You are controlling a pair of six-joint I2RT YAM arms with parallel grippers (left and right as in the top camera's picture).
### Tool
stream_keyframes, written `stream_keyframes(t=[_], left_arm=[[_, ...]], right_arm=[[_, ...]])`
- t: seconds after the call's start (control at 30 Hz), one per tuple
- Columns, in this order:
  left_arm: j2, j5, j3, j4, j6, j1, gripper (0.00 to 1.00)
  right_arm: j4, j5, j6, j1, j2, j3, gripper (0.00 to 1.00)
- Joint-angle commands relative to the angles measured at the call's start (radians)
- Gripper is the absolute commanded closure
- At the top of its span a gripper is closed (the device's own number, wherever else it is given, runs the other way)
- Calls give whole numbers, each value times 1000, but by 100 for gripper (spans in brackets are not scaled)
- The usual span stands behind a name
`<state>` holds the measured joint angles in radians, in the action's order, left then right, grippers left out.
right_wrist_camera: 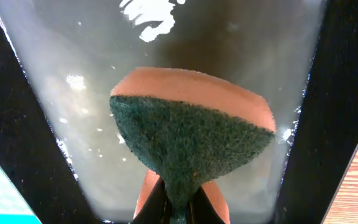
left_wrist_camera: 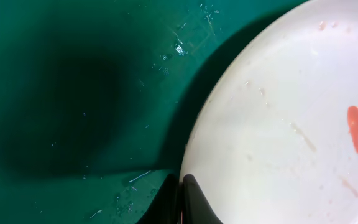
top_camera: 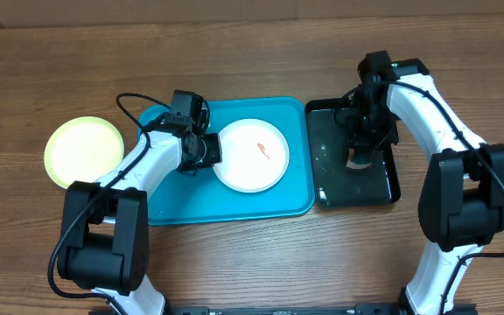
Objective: Clean dirty plates on tray and stack at the side
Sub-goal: 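Grasp the green sponge in the black tray with the right gripper, then lift the sponge and carry it onto the white plate, right gripper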
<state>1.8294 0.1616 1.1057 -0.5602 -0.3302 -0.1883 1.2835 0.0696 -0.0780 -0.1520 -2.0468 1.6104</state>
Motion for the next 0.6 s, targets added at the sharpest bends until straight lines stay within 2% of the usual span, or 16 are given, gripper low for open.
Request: stream_keyframes(t=[0.0,0.3,0.43,0.57], left_arm=[[15,13,-5,4,9,-3,96],[15,16,-5,4,9,-3,96],[15,16,-5,5,9,-3,96],[15,16,-5,6,9,-3,96]], right_arm=[[7,-12,0,-3,44,39,96],[190,16,1,-5,44,219,96],[251,191,1,-5,44,325,96],[226,427,1,-13,44,364,96]])
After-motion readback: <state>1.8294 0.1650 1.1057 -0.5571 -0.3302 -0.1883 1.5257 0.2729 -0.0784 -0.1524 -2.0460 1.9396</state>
